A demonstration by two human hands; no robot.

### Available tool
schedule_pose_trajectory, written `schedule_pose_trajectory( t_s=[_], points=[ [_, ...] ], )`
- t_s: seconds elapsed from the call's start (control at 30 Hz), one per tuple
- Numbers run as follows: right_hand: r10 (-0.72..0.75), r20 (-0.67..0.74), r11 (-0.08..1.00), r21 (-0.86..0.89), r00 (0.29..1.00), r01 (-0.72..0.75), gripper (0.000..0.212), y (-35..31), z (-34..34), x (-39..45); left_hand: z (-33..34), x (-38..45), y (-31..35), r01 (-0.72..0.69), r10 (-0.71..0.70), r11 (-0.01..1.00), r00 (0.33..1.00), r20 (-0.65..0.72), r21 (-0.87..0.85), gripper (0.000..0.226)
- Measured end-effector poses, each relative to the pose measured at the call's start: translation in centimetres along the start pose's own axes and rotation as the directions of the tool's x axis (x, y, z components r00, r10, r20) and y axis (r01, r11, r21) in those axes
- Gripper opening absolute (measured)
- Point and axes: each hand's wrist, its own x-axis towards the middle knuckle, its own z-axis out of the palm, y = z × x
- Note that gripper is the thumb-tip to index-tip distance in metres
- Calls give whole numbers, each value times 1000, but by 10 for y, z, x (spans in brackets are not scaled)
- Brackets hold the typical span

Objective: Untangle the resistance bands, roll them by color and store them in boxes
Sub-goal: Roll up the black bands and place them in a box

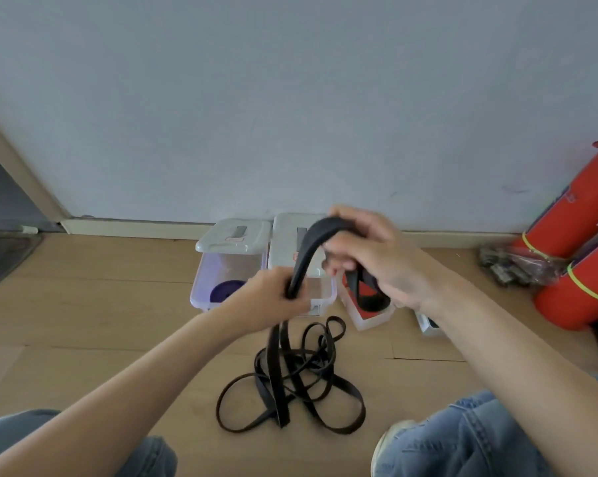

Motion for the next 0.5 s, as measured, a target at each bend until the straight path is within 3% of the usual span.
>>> schedule_pose_trajectory(
  t_s=[0.07, 0.1, 0.13, 0.2, 0.27, 0.33, 0.37, 0.4, 0.47, 0.5],
  points=[
    [-75, -101, 952, 289, 992, 101, 23, -10, -5, 1, 9, -5, -10, 44, -50, 998, 992, 113, 49, 29],
    [-78, -156, 949, 290, 985, 121, 26, -12, -9, 1, 8, -8, -11, 53, -63, 996, 985, 162, 65, 27],
    [-57, -206, 976, 195, 977, 98, 26, -11, -13, 1, 3, -8, -9, 59, -72, 995, 980, 186, 75, 26],
    [44, -249, 963, -246, 967, -107, 24, -5, -23, 0, -16, -6, 3, 80, -75, 996, 991, 109, -48, 27],
    [245, -241, 694, -632, 939, -344, 16, 4, -31, -5, -42, -6, 16, 26, -59, 926, 995, -75, -376, 29],
    [455, -161, 507, -762, 876, -403, 12, 13, -35, -10, -64, -9, 25, -152, 9, 805, 969, -245, -574, 16],
    [516, -110, 504, -762, 849, -405, 10, 15, -34, -12, -69, -11, 28, -205, 45, 803, 957, -286, -559, 10],
    [533, -68, 532, -748, 843, -397, 21, 16, -32, -11, -69, -13, 30, -208, 69, 846, 956, -287, -490, 9],
    [422, 8, 676, -668, 906, -310, 57, 15, -26, -7, -57, -15, 33, -130, 62, 944, 973, -223, -305, 17],
    [347, 49, 757, -605, 937, -248, 63, 15, -21, -5, -50, -15, 36, -85, 42, 965, 984, -175, -248, 21]
  ],
)
